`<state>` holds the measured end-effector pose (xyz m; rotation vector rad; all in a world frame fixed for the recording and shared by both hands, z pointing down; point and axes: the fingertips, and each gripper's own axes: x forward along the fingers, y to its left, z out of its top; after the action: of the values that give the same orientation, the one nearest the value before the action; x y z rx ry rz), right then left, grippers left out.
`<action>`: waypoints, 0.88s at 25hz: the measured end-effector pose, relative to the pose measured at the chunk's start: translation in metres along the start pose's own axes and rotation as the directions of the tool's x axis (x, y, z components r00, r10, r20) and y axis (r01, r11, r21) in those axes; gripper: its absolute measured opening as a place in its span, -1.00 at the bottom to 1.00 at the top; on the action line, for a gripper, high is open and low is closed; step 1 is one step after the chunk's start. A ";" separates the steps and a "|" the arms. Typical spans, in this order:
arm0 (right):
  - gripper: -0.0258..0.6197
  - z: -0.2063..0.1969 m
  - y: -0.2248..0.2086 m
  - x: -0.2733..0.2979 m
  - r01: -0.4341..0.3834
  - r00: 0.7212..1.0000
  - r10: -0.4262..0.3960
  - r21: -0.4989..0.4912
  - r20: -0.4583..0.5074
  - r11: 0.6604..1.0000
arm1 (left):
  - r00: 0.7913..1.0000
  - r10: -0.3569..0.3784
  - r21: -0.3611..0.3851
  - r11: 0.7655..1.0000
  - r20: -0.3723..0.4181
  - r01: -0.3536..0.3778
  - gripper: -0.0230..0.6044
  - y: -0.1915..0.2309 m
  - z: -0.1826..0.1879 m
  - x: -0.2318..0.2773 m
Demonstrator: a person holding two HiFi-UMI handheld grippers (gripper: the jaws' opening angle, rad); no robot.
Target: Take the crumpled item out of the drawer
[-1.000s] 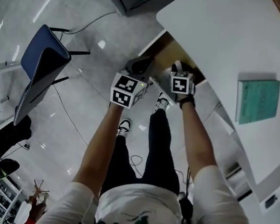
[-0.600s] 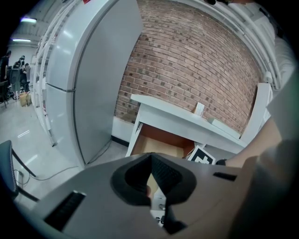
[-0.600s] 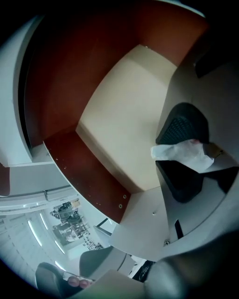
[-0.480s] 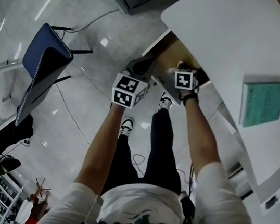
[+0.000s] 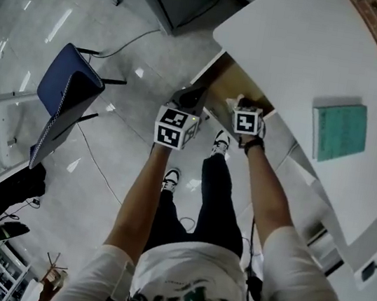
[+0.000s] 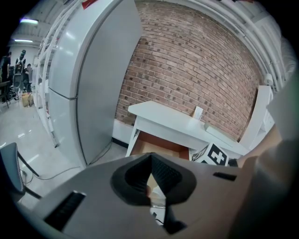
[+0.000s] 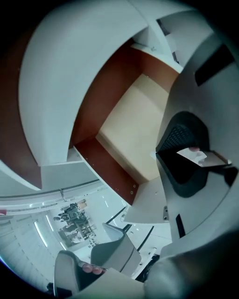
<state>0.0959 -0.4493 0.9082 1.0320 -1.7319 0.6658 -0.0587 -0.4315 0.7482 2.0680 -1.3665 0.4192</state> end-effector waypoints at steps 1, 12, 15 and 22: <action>-0.91 0.000 0.000 -0.010 0.004 1.000 -0.004 -0.002 0.011 1.000 | 1.000 -0.001 -0.001 1.000 0.001 0.001 -0.95 -0.004 0.003 -0.005; -0.91 0.009 0.007 -0.140 0.031 0.979 -0.055 0.124 0.198 0.992 | 0.998 0.001 0.027 1.000 0.059 -0.003 -0.95 -0.037 0.040 -0.084; -0.91 0.018 0.007 -0.190 0.056 0.952 -0.102 0.165 0.288 0.985 | 0.998 0.007 0.031 0.999 0.057 -0.009 -0.95 -0.049 0.047 -0.109; -0.91 0.025 0.011 -0.295 0.047 0.879 -0.158 0.248 0.450 0.968 | 0.992 -0.020 0.112 0.994 0.125 0.006 -0.95 -0.082 0.087 -0.164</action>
<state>0.1237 -0.3644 0.6263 1.5366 -2.0227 0.5893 -0.0586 -0.3486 0.5625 2.2264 -1.4314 0.3721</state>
